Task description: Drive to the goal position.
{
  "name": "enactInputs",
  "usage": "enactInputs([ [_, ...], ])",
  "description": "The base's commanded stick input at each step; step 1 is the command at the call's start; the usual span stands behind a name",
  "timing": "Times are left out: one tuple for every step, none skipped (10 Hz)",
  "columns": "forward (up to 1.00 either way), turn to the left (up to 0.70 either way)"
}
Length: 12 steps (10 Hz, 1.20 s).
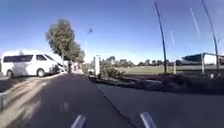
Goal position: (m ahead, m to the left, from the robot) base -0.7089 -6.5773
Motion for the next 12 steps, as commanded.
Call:
enactInputs([
  [0.97,-0.39],
  [0.70,-0.56],
  [0.00,-1.00],
  [0.00,-1.00],
  [0.00,-1.00],
  [0.00,-1.00],
  [0.00,-1.00],
  [0.00,-1.00],
  [0.00,-1.00],
  [0.00,-1.00],
  [0.00,-1.00],
  [0.00,-1.00],
])
